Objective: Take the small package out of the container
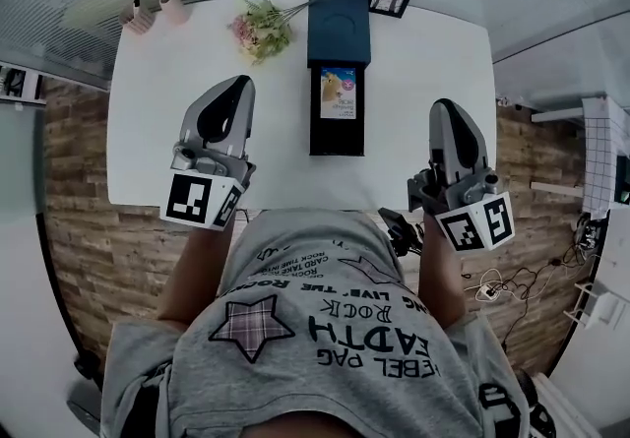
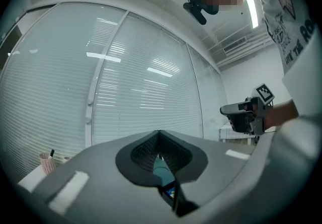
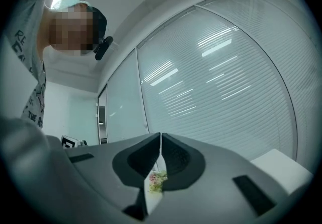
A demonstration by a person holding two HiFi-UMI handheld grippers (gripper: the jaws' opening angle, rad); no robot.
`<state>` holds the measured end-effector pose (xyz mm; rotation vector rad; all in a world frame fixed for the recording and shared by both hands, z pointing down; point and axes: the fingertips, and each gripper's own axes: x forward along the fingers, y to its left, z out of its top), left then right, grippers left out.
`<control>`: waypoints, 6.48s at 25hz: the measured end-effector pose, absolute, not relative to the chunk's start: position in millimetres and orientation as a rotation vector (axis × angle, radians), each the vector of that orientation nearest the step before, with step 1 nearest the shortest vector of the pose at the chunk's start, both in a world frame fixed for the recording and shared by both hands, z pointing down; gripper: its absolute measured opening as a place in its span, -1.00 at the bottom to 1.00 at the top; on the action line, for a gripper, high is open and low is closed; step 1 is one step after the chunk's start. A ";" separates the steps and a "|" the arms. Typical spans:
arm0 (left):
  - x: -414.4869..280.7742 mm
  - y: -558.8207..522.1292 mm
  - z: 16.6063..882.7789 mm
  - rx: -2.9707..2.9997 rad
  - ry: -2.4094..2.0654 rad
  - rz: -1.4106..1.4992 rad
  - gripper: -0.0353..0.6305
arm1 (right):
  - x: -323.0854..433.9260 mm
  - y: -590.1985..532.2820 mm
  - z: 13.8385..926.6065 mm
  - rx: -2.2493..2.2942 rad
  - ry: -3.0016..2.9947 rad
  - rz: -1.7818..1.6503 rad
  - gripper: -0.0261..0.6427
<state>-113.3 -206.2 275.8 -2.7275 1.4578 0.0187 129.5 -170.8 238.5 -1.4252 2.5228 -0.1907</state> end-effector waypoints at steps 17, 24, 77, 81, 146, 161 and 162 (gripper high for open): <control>-113.4 -217.0 307.3 -2.741 1.598 -0.012 -0.86 | 112.4 -205.3 266.2 -1.288 2.714 -0.317 -0.87; -101.1 -219.8 318.7 -2.736 1.636 -0.029 -0.86 | 109.1 -229.4 283.7 -1.196 2.754 -0.396 -0.87; -83.7 -254.3 386.7 -2.796 1.692 -0.121 -0.86 | 18.1 -207.1 587.9 -0.400 4.209 -0.075 -0.87; -84.1 -253.5 386.2 -2.793 1.695 -0.118 -0.86 | 16.3 -183.3 589.9 -0.260 4.230 -0.154 -0.87; -49.8 -205.5 417.5 -3.158 1.266 -0.109 -0.72 | 17.0 -166.0 491.8 0.218 4.017 -0.449 -0.33; -5.6 -163.2 474.5 -3.295 0.676 -0.503 -0.30 | 12.7 -131.4 474.9 0.199 3.973 -0.444 -0.33; -3.1 -160.4 477.6 -3.292 0.647 -0.529 -0.29 | 12.6 -129.7 474.2 0.199 3.971 -0.445 -0.33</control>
